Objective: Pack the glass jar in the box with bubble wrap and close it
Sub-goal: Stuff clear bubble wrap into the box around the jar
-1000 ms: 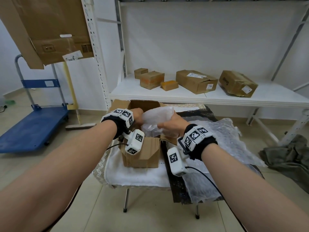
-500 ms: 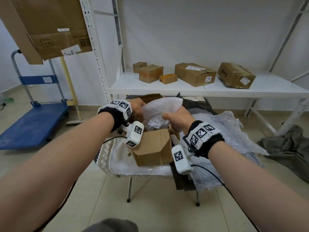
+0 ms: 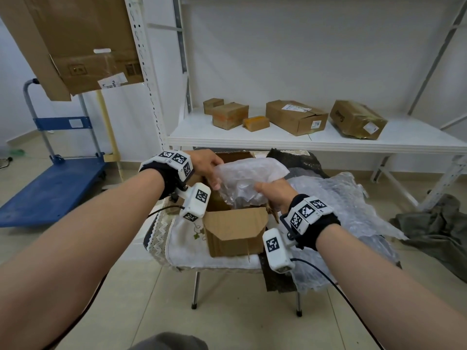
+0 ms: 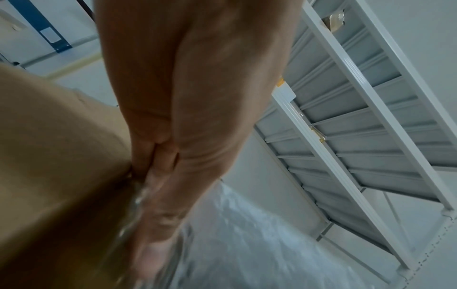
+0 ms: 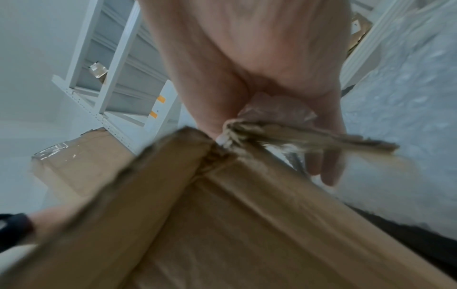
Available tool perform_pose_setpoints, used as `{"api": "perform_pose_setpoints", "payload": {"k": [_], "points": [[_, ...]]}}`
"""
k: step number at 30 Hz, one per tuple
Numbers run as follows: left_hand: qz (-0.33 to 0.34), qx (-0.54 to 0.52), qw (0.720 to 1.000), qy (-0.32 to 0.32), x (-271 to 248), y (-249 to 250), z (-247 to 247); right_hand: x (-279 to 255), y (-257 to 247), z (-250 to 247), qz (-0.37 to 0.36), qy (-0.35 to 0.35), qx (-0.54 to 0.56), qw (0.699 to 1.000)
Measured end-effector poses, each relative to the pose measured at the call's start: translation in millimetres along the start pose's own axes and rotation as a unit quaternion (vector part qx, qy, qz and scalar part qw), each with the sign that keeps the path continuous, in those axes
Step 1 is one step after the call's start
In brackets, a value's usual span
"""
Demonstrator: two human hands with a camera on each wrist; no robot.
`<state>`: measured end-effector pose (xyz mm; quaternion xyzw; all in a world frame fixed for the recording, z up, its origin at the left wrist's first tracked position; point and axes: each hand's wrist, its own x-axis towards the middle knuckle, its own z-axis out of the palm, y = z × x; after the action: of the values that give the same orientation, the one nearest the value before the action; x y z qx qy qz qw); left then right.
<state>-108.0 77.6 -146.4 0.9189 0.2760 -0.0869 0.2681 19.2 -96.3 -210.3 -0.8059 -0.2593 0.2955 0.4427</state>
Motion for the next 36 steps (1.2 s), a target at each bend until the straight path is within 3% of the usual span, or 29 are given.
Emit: {"api": "perform_pose_setpoints", "payload": {"k": [6, 10, 14, 17, 20, 23, 26, 30, 33, 36], "points": [[-0.002, 0.007, 1.000, -0.001, -3.1, 0.9, -6.1, -4.3, -6.4, -3.9, 0.012, -0.013, -0.025, 1.000], [0.019, -0.064, 0.997, 0.042, -3.9, -4.5, -10.2, -7.8, -10.6, -7.6, 0.038, -0.026, -0.011, 0.999], [-0.006, -0.130, 0.987, 0.090, -5.1, -0.4, -12.3, -13.6, -17.1, -11.6, 0.055, -0.041, 0.008, 0.998], [-0.025, -0.181, 0.977, 0.109, -6.2, 4.8, -14.3, 11.8, -5.4, -18.7, 0.057, -0.042, 0.056, 0.996], [-0.038, -0.175, 0.975, 0.133, -7.5, 9.4, -13.6, -3.7, -16.9, -24.8, 0.049, -0.008, 0.144, 0.988], [-0.026, -0.139, 0.980, 0.138, -6.9, 9.6, -11.6, -19.9, -28.7, -29.7, -0.025, 0.050, 0.208, 0.976], [-0.009, -0.126, 0.984, 0.127, -5.7, 5.2, -8.0, -25.1, -37.6, -33.8, -0.110, 0.136, 0.150, 0.973], [0.014, -0.140, 0.976, 0.166, -6.1, 8.0, -5.4, -28.3, -51.6, -34.5, -0.204, 0.183, 0.019, 0.962], [0.025, -0.149, 0.965, 0.214, -5.3, 10.4, -10.1, -27.8, -58.4, -27.2, -0.256, 0.152, -0.104, 0.949], [0.031, -0.154, 0.960, 0.233, -4.2, 10.8, -16.8, -23.6, -64.0, -14.2, -0.250, 0.094, -0.236, 0.934]]}}
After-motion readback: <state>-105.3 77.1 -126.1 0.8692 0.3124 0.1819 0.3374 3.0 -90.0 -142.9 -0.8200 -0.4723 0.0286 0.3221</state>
